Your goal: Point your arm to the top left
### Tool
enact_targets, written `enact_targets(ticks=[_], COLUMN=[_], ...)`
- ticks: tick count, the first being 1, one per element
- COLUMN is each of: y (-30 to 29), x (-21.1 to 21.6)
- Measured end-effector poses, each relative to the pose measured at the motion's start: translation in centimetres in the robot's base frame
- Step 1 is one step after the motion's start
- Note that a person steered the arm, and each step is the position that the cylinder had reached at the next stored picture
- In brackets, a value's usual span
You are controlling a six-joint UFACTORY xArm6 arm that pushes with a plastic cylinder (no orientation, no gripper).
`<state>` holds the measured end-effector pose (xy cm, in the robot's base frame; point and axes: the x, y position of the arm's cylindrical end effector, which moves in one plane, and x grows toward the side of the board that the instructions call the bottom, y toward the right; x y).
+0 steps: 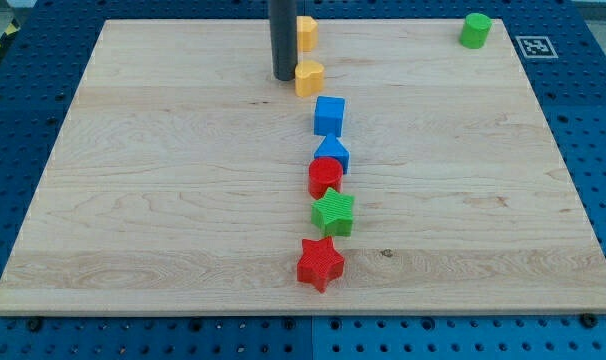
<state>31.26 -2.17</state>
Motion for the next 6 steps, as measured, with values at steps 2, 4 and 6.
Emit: enact_targets(ticks=[2,4,6], y=[4.5,-9.0,-15.5], x=[1.5,0.2,-11.9])
